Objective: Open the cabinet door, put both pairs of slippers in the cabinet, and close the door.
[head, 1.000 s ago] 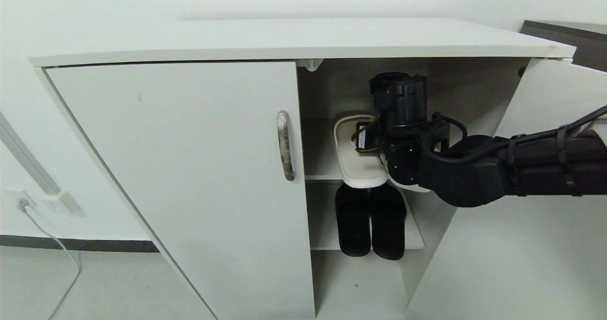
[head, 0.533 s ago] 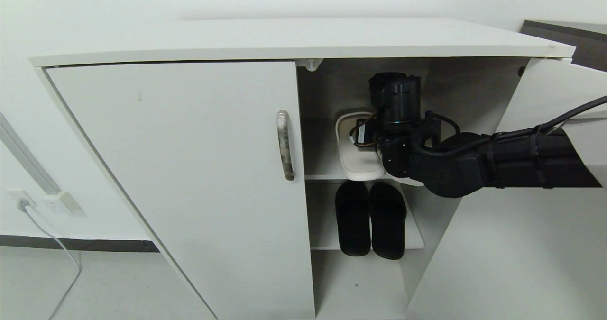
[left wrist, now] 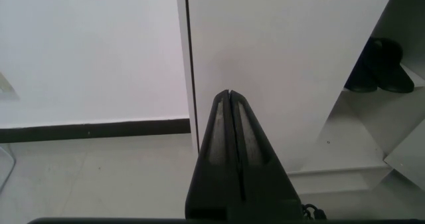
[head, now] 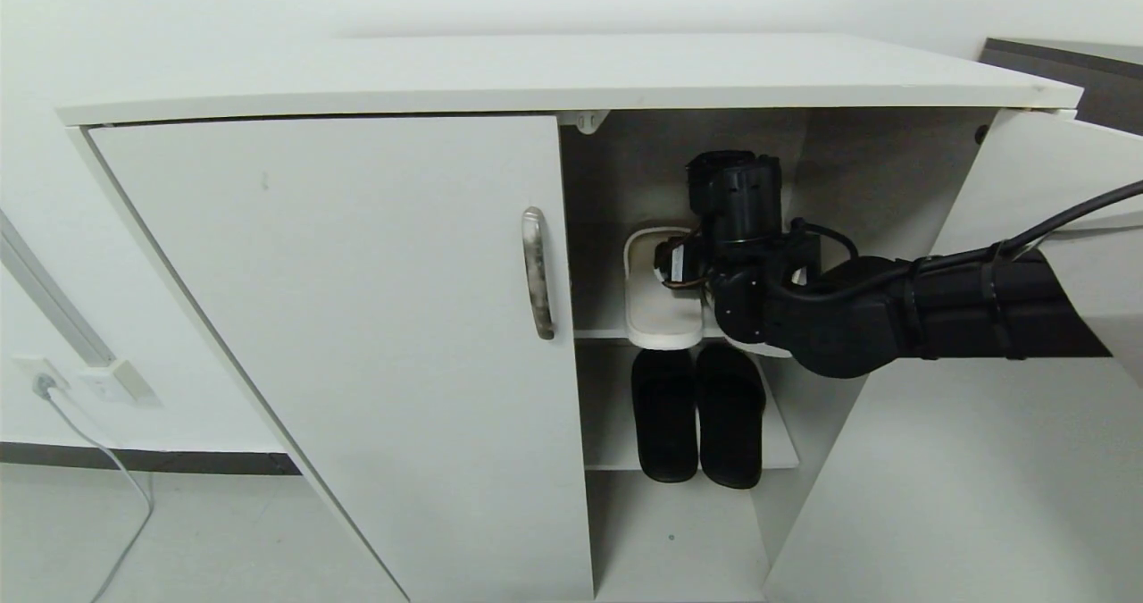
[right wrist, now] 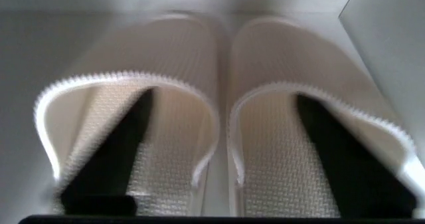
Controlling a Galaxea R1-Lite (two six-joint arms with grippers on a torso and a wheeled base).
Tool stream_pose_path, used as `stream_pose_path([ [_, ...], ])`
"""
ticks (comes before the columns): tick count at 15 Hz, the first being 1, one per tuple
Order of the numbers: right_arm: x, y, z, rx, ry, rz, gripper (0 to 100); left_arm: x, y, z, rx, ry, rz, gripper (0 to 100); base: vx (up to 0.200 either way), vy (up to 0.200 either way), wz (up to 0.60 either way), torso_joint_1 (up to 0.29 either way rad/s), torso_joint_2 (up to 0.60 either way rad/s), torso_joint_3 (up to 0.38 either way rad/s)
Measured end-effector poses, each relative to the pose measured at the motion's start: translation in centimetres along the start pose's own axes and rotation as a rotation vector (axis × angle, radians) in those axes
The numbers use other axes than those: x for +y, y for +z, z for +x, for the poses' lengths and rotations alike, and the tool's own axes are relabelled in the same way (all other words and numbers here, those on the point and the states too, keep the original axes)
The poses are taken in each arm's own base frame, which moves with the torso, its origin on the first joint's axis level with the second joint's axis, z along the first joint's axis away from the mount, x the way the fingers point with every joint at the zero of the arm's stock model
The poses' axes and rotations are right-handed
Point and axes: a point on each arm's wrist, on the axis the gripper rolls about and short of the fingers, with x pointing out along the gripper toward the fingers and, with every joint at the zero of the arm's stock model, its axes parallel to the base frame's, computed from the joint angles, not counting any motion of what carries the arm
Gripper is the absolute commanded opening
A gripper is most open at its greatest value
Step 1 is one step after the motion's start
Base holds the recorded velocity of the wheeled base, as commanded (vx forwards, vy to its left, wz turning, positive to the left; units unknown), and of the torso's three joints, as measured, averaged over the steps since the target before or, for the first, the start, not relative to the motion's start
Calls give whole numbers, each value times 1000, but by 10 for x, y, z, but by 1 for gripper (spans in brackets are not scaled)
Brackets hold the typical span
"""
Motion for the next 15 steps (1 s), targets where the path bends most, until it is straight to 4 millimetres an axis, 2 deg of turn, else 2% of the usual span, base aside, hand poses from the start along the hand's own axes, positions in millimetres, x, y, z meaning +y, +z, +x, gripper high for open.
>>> stream_pose_path([
  [2,0,-3,-6,11,7,-11,100,0,0,0,0,0,0,0,0,0,0,0,0,0],
  [5,-2,-3,-33,19,26,-21,100,0,0,0,0,0,0,0,0,0,0,0,0,0],
  [8,-13,-9,-76,23,76,-29,100,0,0,0,0,0,0,0,0,0,0,0,0,0],
  [11,-26,-33,-122,28,167,-43,100,0,0,0,0,2,0,0,0,0,0,0,0,0],
  [12,-31,-41,-139,15,212,-32,0,0,0,0,0,1,0,0,0,0,0,0,0,0],
  [14,-37,-48,-162,-8,294,-12,0,0,0,0,0,0,1,0,0,0,0,0,0,0],
  [15,-40,-50,-168,-4,312,-16,0,0,0,0,0,0,0,0,0,0,0,0,0,0],
])
